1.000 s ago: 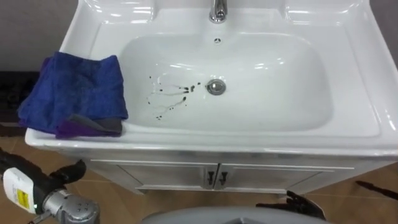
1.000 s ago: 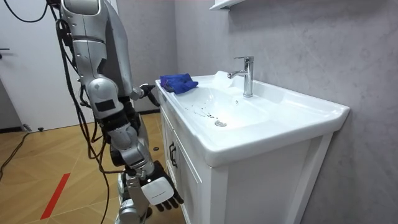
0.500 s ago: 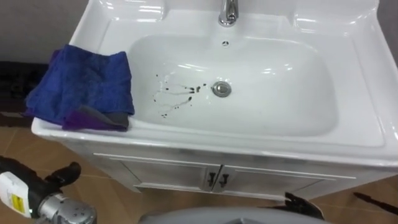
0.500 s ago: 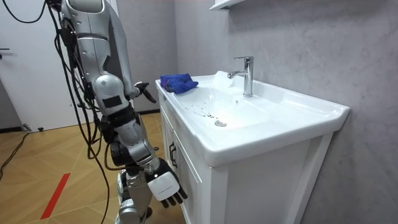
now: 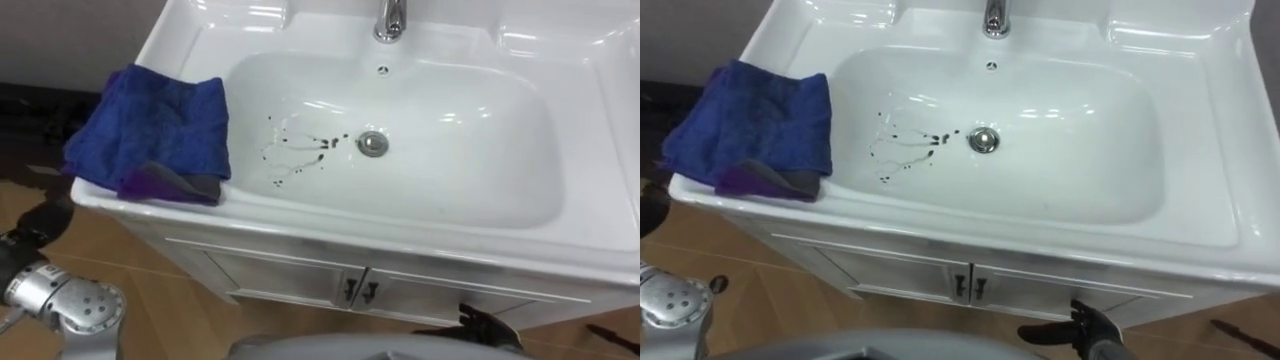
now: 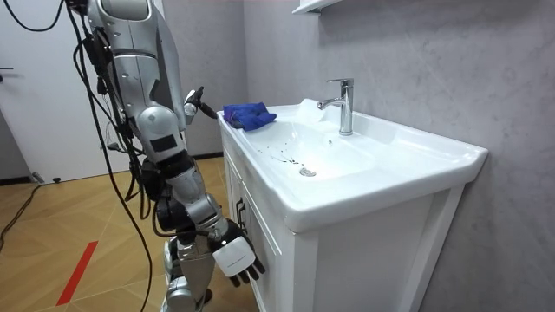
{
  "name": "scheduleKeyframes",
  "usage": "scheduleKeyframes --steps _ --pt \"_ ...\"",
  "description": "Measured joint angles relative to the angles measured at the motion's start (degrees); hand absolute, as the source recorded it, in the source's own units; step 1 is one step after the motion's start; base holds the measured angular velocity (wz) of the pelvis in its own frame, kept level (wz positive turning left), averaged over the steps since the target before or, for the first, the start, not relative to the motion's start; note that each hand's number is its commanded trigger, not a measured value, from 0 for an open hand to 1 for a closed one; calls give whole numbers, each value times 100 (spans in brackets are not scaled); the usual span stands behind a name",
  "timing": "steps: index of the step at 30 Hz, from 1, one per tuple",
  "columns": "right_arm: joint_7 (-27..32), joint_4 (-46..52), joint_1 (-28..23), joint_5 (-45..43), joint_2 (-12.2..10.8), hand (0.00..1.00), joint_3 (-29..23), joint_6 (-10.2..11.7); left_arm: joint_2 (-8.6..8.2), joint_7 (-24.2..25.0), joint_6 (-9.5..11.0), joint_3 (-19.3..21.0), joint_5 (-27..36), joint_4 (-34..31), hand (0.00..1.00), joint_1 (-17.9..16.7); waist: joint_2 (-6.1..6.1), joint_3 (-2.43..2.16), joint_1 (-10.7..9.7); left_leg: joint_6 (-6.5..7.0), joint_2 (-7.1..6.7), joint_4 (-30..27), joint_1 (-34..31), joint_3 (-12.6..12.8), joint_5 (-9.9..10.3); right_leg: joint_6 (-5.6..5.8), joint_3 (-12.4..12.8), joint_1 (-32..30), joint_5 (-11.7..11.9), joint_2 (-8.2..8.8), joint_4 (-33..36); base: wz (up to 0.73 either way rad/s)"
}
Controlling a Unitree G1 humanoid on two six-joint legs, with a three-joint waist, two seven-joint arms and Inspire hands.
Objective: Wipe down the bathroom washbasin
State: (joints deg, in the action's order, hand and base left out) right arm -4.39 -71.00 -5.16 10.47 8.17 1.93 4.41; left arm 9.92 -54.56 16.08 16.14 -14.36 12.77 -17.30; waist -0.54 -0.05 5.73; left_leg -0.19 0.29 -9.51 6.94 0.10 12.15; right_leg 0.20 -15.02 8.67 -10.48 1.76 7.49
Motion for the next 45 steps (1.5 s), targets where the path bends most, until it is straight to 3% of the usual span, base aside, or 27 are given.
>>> scheduleKeyframes --steps 6,13,17,24,29,34,38,42,45 --pt "83 -21 -23 -13 58 0 -110 114 22 8 43 7 -306 -501 0 12 -98 -9 -90 8 -9 -8 -34 -35 -6 2 -20 -50 -2 11 3 1" --pt "272 -32 -94 -6 63 0 -105 149 25 13 71 146 -469 -1530 0 38 -96 7 -74 7 -17 2 90 -23 -6 6 51 65 -4 10 -48 -4" --pt "280 -35 -157 2 67 0 -93 210 37 52 84 268 -743 -1598 0 177 -99 26 -63 7 -17 0 82 -45 -6 5 52 74 -3 -1 -70 2" --pt "160 -34 -174 -19 81 0 -83 210 60 554 77 274 -1307 -1794 0 192 -120 52 -127 7 -16 9 46 -17 -5 6 69 29 -3 -5 -82 0" --pt "-15 -71 -111 -186 126 0 -139 254 233 1038 22 143 -2077 -1878 0 261 -154 47 -254 6 -16 8 51 -21 -5 6 74 36 -3 -2 -81 -1" --pt "-90 -78 -80 -211 230 0 -161 194 240 1628 -291 -459 -2629 -1689 0 283 -268 40 -378 6 -16 12 54 29 -5 6 95 40 -2 -1 -76 -1" --pt "-192 -82 -60 -340 321 0 -203 174 257 2005 -571 -619 -3035 -1540 0 283 -305 35 -406 6 -5 13 63 129 -5 4 186 35 -1 -7 -69 -12" --pt "-205 -83 -30 -410 326 0 -205 164 532 2264 -796 -952 -3282 -1499 0 283 -307 33 -456 6 -8 14 74 147 -5 5 209 37 0 -4 -67 -2" --pt "-203 -85 2 -418 328 0 -208 96 559 2435 -938 -1044 -3492 -1485 0 283 -315 28 -509 6 -8 15 79 146 -5 5 214 40 0 -5 -68 0"
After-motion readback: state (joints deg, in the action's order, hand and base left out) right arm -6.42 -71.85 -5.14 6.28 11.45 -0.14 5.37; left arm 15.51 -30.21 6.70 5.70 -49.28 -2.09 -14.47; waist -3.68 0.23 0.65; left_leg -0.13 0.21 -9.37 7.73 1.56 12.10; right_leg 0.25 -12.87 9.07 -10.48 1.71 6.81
